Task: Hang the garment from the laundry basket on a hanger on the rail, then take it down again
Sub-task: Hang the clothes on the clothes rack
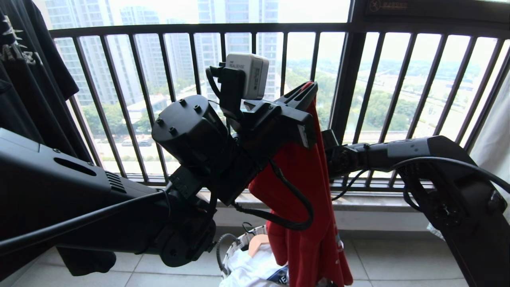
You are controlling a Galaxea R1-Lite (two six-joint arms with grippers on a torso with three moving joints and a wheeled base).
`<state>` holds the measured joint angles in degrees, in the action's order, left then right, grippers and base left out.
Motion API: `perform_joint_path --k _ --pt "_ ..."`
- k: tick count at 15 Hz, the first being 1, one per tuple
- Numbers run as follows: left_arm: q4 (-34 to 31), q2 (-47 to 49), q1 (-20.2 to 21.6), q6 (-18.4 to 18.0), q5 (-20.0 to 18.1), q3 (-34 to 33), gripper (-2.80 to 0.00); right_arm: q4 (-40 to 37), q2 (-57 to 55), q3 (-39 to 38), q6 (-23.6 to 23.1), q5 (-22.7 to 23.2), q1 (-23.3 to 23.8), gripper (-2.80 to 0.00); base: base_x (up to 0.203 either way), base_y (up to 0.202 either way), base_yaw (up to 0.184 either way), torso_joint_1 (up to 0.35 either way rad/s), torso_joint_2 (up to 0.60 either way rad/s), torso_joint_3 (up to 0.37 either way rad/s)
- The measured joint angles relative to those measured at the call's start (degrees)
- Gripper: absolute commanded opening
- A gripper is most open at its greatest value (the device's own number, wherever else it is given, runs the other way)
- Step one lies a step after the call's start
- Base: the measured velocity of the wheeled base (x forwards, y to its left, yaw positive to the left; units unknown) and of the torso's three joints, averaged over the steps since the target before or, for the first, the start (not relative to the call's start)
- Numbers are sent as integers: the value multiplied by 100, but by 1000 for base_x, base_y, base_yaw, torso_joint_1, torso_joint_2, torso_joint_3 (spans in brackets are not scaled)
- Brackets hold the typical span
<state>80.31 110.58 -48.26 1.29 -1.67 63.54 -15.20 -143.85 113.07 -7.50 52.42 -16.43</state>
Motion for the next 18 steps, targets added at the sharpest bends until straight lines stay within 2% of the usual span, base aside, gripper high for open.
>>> perform_joint_path --k 3,8,9,18 --pt "1 0 0 -4 2 0 -280 -326 38 -4 -33 0 -28 0 0 0 0 0 0 0" --pt "1 0 4 -24 7 10 -280 -780 88 -4 -351 0 -36 0 0 0 0 0 0 0" --pt "1 0 9 -22 10 10 -280 -781 94 -4 -355 0 -35 -280 0 0 0 0 0 0" --pt "-16 2 6 -17 2 10 -280 -805 157 0 -349 2 -35 -280 0 0 0 0 0 0"
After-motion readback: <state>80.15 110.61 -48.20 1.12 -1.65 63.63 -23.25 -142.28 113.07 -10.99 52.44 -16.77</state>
